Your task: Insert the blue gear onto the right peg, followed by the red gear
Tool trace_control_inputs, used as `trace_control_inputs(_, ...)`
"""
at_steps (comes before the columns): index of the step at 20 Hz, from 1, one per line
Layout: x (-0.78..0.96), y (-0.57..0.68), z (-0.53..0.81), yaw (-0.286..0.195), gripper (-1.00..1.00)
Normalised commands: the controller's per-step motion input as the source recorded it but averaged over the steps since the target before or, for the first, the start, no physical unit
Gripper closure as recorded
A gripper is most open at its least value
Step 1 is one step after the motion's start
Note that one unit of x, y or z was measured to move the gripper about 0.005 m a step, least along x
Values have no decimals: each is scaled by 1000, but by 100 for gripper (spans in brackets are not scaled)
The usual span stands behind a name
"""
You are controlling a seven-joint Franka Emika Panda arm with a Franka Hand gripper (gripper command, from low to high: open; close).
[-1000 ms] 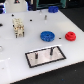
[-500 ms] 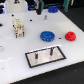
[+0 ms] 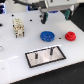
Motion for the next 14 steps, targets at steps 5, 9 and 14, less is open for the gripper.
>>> trace_control_inputs(5, -185, 20, -495, 0, -100)
trace_control_inputs(9, -206, 14, -515, 0, -100)
trace_control_inputs(14, -196, -53, -480, 0, -100)
